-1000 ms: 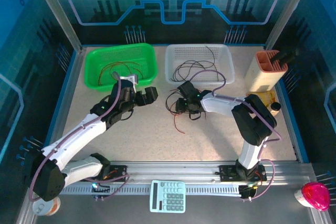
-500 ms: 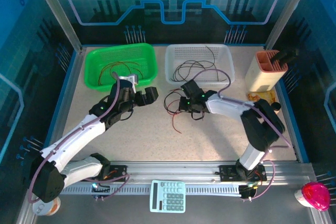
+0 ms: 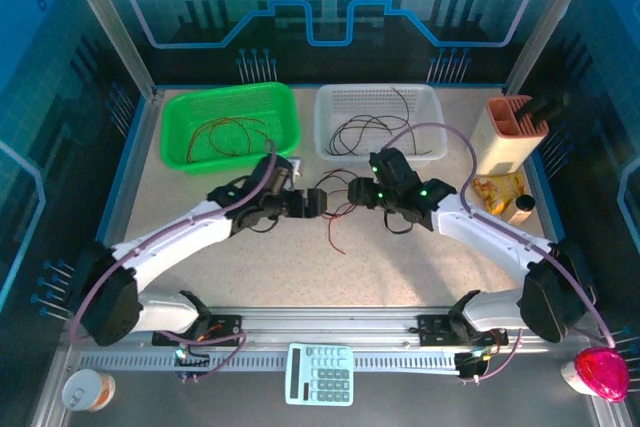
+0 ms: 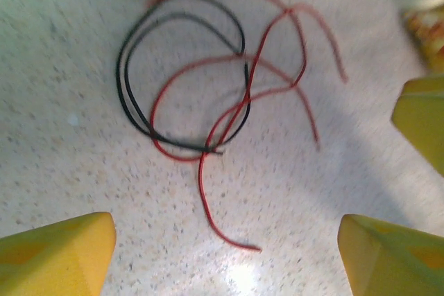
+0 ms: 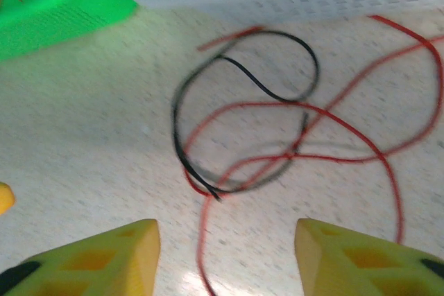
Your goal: Untangle the cables
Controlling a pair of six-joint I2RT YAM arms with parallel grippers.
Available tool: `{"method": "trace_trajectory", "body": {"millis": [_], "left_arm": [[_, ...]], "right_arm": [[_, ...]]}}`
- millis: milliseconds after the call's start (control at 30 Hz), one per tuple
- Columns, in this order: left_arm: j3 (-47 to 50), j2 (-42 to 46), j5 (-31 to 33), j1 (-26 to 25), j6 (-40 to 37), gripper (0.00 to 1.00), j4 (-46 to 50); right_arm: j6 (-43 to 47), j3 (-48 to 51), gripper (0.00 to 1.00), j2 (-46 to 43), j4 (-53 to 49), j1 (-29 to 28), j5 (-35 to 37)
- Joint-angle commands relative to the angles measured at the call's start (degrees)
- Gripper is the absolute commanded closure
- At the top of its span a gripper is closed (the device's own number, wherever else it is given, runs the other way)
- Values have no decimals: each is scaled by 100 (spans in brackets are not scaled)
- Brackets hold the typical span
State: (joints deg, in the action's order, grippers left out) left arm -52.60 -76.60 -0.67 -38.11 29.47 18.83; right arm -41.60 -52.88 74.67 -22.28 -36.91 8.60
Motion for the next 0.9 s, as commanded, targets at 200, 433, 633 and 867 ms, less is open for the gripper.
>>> {"method": "trace_trajectory", "body": {"millis": [200, 433, 633, 867], "left_arm": [[-1013, -1409, 878, -547, -757, 29, 305], [-2005, -2718, 366, -557, -1667, 38, 311], [-2683, -3552, 255, -537, -1918, 50, 590], [-2865, -3895, 67, -445, -1902, 53, 510]], "right_arm": [[-44, 1072, 41, -1290, -560, 507, 91], [7, 1342, 38, -1752, -689, 685, -68], [33, 1362, 35, -1869, -680, 765, -155], [56, 1390, 35, -1895, -681, 828, -176]]}}
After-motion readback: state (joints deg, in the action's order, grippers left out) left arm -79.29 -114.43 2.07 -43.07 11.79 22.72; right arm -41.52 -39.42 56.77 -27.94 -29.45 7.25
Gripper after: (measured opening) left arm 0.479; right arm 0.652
